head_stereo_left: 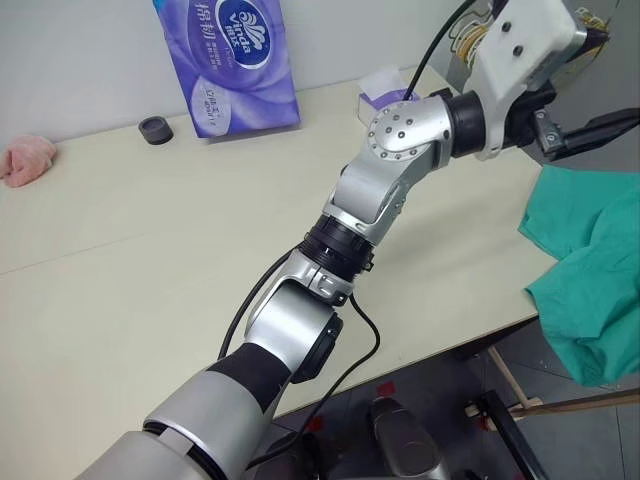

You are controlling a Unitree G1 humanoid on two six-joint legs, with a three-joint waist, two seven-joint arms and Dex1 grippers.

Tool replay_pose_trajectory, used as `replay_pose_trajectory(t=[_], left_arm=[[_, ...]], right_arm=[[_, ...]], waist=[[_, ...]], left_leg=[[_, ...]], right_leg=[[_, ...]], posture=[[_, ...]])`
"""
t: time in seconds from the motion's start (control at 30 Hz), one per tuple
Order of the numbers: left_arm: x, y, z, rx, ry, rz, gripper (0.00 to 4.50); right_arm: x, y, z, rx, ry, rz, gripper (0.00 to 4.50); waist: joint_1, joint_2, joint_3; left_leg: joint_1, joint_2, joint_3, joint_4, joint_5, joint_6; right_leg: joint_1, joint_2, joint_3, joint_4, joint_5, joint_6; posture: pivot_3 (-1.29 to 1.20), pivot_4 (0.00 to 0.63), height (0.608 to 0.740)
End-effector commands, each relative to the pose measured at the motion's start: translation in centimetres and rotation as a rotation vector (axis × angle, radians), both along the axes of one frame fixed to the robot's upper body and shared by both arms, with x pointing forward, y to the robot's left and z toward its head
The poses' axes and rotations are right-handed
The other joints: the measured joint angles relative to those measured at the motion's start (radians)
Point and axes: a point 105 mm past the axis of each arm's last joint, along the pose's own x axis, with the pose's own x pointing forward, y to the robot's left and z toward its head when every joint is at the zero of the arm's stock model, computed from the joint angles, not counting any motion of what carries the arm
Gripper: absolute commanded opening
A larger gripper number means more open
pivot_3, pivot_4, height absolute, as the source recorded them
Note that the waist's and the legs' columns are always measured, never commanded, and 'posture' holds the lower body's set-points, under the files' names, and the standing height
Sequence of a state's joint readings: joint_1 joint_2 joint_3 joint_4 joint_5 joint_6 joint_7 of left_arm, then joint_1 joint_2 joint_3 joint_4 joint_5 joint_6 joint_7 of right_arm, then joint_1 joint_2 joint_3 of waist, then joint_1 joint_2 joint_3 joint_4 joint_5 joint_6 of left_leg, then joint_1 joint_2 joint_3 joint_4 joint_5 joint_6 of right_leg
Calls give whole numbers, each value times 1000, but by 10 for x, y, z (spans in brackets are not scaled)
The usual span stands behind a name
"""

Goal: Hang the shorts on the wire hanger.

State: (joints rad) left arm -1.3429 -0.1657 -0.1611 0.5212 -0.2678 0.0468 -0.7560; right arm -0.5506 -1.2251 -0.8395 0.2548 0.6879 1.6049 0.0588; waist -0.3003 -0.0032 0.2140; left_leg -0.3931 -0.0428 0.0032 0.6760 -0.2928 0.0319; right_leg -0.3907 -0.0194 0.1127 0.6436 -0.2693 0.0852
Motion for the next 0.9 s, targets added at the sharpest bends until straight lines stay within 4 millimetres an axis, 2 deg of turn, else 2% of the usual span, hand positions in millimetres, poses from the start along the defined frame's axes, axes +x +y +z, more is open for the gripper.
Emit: replay_pose_trajectory(t=[0.03,0.43,0.57,0.77,0.9], left_arm=[[-27,-14,20,-40,-74,-78,4490],[-31,-16,17,-25,-88,-100,4490],[-31,-16,17,-24,-89,-100,4500],[-31,-16,17,-20,-97,-102,4500],[-31,-16,16,-14,-105,-99,4500]], right_arm=[[0,3,10,-30,-33,10,0],[2,3,8,-63,-25,5,0],[3,5,10,-75,-30,9,1037],[3,6,19,-113,-67,-14,2941],[-2,4,42,-197,-151,-127,4248]], waist=[[0,0,0],[-2,0,0],[-2,0,0],[-3,1,-1],[-3,2,-1]], left_leg=[[0,0,0,0,0,0],[0,0,0,0,0,0],[0,0,0,0,0,0],[0,0,1,0,0,0],[0,0,2,0,0,0]], right_leg=[[0,0,1,0,0,0],[0,0,2,0,0,1],[0,0,2,1,0,1],[-1,0,3,1,1,1],[-1,0,3,2,1,1]], posture=[[-334,205,740],[-334,200,740],[-335,197,740],[-332,193,740],[-325,186,740]])
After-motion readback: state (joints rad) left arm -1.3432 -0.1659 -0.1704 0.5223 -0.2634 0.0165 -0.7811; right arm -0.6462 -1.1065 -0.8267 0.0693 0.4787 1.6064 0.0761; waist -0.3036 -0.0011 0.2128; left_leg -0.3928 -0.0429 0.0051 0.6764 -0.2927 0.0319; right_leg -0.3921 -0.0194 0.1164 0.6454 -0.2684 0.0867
